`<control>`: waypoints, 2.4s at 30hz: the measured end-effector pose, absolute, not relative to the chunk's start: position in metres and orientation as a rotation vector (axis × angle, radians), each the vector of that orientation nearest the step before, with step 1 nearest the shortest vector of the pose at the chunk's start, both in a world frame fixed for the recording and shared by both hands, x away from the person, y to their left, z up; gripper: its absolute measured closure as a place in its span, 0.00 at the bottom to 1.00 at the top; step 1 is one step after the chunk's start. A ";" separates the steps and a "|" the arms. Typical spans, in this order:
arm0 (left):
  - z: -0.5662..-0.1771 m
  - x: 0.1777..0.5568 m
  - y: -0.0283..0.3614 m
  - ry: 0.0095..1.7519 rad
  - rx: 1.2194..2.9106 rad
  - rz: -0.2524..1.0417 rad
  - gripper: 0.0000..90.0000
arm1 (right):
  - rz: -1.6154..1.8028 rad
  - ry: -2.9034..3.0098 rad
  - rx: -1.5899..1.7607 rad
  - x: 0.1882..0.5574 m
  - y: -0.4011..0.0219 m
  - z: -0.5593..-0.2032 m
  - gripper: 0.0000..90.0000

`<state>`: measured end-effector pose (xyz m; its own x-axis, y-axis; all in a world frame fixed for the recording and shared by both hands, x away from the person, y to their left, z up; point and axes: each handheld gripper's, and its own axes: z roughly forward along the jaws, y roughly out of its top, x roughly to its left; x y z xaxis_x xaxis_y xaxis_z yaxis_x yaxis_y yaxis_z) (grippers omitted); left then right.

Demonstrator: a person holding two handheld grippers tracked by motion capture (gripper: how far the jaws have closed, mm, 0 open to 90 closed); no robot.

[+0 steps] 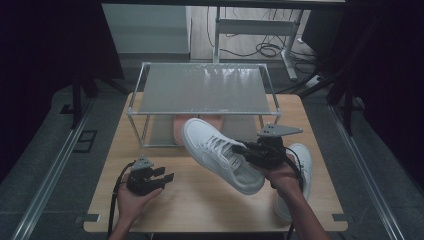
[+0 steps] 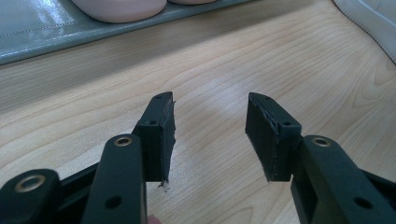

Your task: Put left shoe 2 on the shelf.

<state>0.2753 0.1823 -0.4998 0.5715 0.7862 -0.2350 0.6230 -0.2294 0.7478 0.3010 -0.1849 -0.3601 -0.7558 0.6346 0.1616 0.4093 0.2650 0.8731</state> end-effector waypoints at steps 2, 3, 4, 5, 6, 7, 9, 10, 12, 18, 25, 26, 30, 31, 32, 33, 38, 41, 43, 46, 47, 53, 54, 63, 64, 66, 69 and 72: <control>-0.500 0.275 0.182 1.134 1.949 0.238 0.58 | 1.496 2.316 0.971 0.303 -0.183 -0.358 0.90; -0.500 0.276 0.182 1.133 1.949 0.238 0.58 | 1.502 2.315 0.971 0.304 -0.182 -0.357 0.90; -0.500 0.275 0.182 1.133 1.949 0.238 0.58 | 1.505 2.313 0.971 0.306 -0.181 -0.356 0.90; -0.500 0.275 0.182 1.133 1.949 0.238 0.58 | 1.509 2.311 0.971 0.307 -0.181 -0.355 0.90; -0.500 0.275 0.182 1.134 1.947 0.237 0.58 | 1.514 2.307 0.973 0.308 -0.180 -0.354 0.90; -0.500 0.275 0.182 1.134 1.949 0.238 0.58 | 1.518 2.304 0.976 0.310 -0.180 -0.353 0.90; -0.500 0.275 0.182 1.134 1.950 0.238 0.58 | 1.527 2.294 0.980 0.313 -0.179 -0.351 0.90; -0.500 0.276 0.182 1.133 1.950 0.239 0.58 | 1.530 2.291 0.982 0.314 -0.179 -0.350 0.90; -0.501 0.276 0.182 1.130 1.954 0.237 0.58 | 1.535 2.286 0.989 0.318 -0.178 -0.347 0.90; -0.501 0.276 0.181 1.131 1.957 0.234 0.58 | 1.552 2.265 0.990 0.327 -0.175 -0.337 0.90; -0.501 0.276 0.181 1.130 1.957 0.232 0.58 | 1.579 2.232 0.998 0.338 -0.173 -0.322 0.90; -0.502 0.276 0.181 1.130 1.959 0.232 0.58 | 1.583 2.229 1.002 0.340 -0.173 -0.320 0.90; -0.502 0.276 0.180 1.129 1.963 0.233 0.58 | 1.593 2.214 1.021 0.348 -0.169 -0.310 0.90; -0.502 0.276 0.180 1.130 1.962 0.233 0.58 | 1.592 2.210 1.023 0.351 -0.168 -0.308 0.90; -0.502 0.276 0.181 1.131 1.962 0.234 0.58 | 1.593 2.207 1.023 0.353 -0.167 -0.306 0.90; -0.502 0.276 0.181 1.132 1.960 0.234 0.58 | 1.593 2.203 1.025 0.355 -0.165 -0.304 0.90; -0.502 0.277 0.181 1.132 1.964 0.233 0.58 | 1.597 2.205 1.016 0.364 -0.158 -0.297 0.90; -0.502 0.276 0.181 1.131 1.961 0.233 0.58 | 1.600 2.211 1.021 0.368 -0.154 -0.294 0.90; -0.501 0.276 0.181 1.130 1.960 0.232 0.58 | 1.600 2.207 1.026 0.371 -0.151 -0.293 0.90; -0.501 0.276 0.182 1.129 1.957 0.233 0.58 | 1.595 2.198 1.042 0.375 -0.147 -0.291 0.90; -0.501 0.276 0.183 1.129 1.957 0.232 0.58 | 1.597 2.198 1.049 0.376 -0.146 -0.291 0.90; -0.501 0.276 0.183 1.129 1.959 0.233 0.58 | 1.591 2.184 1.075 0.387 -0.143 -0.289 0.90; -0.501 0.276 0.183 1.130 1.960 0.234 0.58 | 1.588 2.179 1.081 0.389 -0.142 -0.288 0.90; -0.501 0.276 0.184 1.135 1.953 0.224 0.58 | 1.577 2.137 1.141 0.407 -0.138 -0.284 0.90; -0.501 0.276 0.184 1.134 1.952 0.225 0.58 | 1.572 2.135 1.149 0.409 -0.138 -0.283 0.90; -0.501 0.276 0.184 1.135 1.951 0.226 0.58 | 1.562 2.130 1.165 0.414 -0.136 -0.283 0.90; -0.501 0.277 0.185 1.135 1.950 0.227 0.58 | 1.542 2.118 1.185 0.420 -0.132 -0.281 0.90; -0.501 0.277 0.184 1.135 1.949 0.224 0.58 | 1.527 2.107 1.206 0.427 -0.128 -0.279 0.90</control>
